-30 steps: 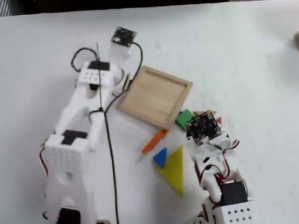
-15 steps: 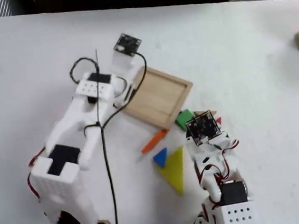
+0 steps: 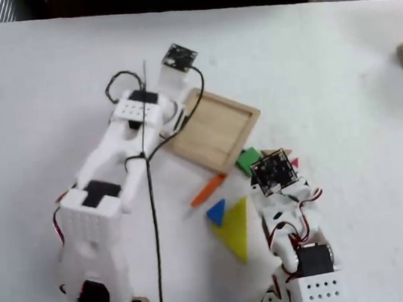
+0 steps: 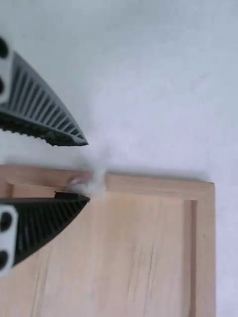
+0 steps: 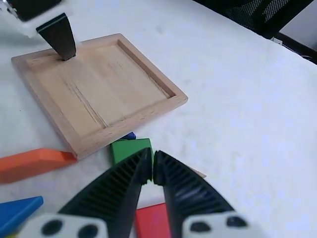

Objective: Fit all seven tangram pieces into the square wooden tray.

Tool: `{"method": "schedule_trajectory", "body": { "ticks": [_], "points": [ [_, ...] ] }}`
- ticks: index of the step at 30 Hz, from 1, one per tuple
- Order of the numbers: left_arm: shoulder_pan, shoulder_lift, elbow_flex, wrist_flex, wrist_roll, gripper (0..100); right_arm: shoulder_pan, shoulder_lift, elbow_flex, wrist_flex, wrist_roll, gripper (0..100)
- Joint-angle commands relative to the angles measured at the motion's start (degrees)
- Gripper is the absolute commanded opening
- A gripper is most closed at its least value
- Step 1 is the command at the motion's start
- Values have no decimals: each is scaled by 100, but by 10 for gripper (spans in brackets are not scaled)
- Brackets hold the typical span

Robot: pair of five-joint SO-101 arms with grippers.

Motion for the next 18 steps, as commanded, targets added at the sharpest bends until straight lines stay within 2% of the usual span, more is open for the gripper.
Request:
{"method": "schedule_trajectory", "body": {
  "ticks": [1,12,18],
  "points": [
    [-13,163,-677,440,-26,172,40,22,35,13,9,18],
    [-1103,198,-738,536,53,172,40,13,35,48,9,18],
    [-1710,180,-747,536,905,172,48,22,35,48,9,18]
  ]
}}
